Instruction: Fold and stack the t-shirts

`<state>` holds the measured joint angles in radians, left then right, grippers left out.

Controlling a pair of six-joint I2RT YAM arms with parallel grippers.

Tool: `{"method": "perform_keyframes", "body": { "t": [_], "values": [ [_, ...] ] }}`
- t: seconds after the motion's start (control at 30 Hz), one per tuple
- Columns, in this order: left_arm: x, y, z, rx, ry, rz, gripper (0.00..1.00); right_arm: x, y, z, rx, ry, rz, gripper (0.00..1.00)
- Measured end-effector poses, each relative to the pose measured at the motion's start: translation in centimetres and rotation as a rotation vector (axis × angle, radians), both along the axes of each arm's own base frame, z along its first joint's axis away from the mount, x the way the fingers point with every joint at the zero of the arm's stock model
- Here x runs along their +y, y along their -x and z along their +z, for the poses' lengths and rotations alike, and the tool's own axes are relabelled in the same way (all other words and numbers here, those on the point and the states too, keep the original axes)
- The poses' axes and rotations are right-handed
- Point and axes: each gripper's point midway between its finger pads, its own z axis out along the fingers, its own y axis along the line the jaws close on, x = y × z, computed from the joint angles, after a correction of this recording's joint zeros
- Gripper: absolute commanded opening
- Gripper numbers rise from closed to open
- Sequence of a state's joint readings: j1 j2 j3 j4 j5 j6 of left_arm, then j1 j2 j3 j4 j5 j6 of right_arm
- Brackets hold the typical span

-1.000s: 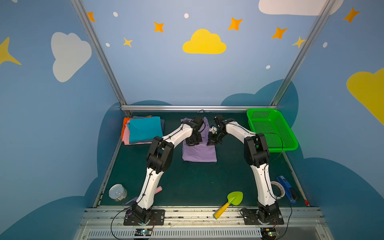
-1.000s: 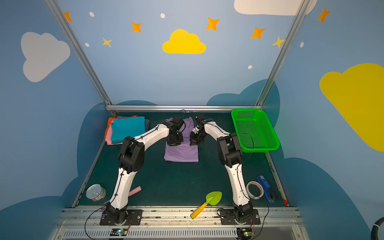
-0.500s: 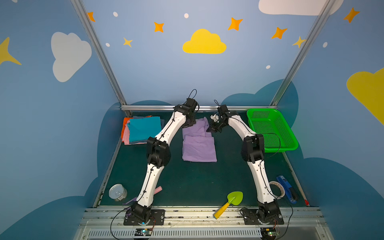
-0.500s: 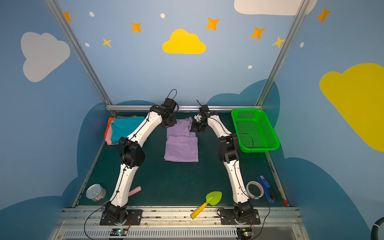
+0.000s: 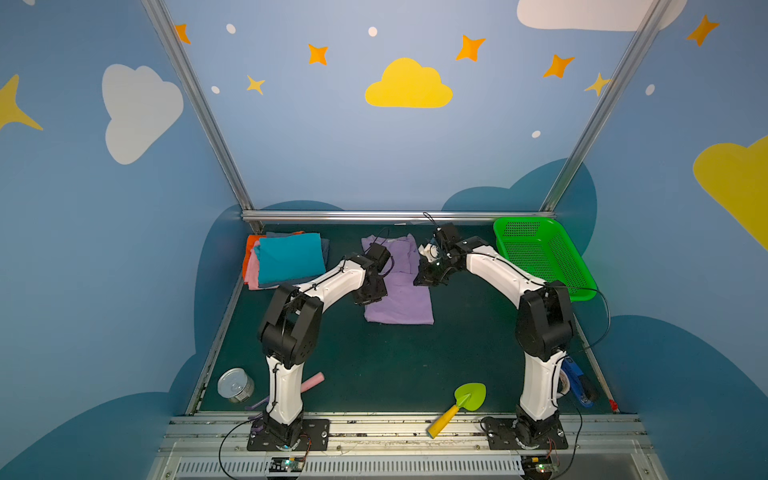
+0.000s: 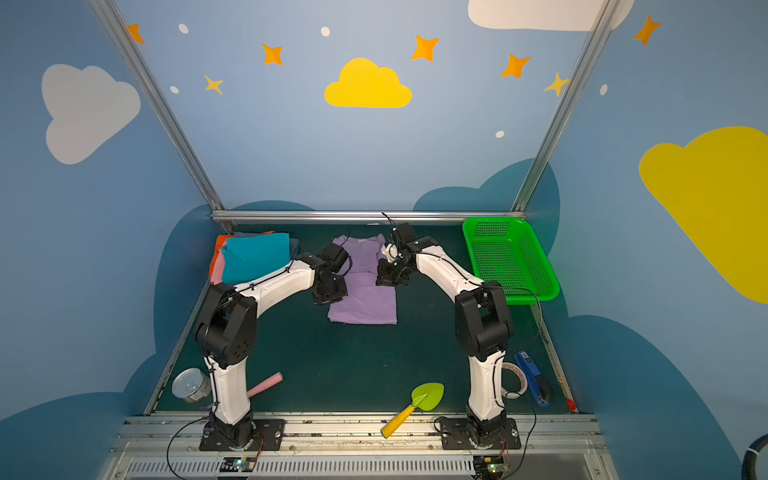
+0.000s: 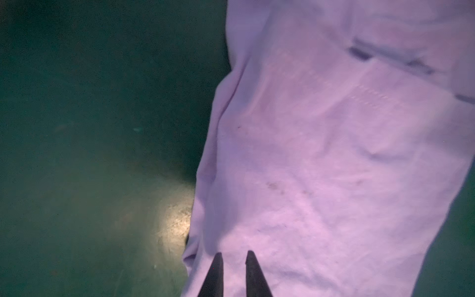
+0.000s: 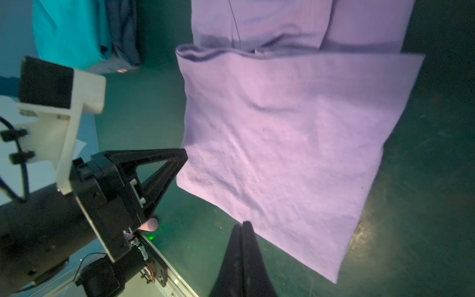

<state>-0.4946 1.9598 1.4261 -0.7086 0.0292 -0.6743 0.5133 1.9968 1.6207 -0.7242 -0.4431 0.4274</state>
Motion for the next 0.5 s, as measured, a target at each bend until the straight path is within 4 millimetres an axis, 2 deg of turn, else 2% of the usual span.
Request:
{"method": "perform_keyframes", "body": {
  "t": [0.1, 0.17, 0.27, 0.37, 0.5],
  "values": [
    [1.2, 1.9, -2.6, 0.052, 0.0, 0.034, 0.17, -0.5, 2.5, -3.6, 0.082, 0.057, 0.016, 0.01],
    [1.5, 2.0, -2.1, 0.023, 0.028, 0.052, 0.16, -1.2, 3.8, -5.6, 0.128, 0.092, 0.017, 0.01],
    [2.5, 3.5, -2.7, 0.035, 0.034, 0.078, 0.16, -2.5, 5.4, -7.8, 0.181, 0.137, 0.012, 0.0],
    [2.8, 4.0, -3.0, 0.021, 0.059, 0.096, 0.15, -3.2, 6.4, -8.9, 0.205, 0.157, 0.009, 0.0],
    [2.9, 4.6, -3.0, -0.018, 0.096, 0.112, 0.15, -3.7, 6.9, -8.8, 0.189, 0.151, 0.001, 0.0]
  ]
}}
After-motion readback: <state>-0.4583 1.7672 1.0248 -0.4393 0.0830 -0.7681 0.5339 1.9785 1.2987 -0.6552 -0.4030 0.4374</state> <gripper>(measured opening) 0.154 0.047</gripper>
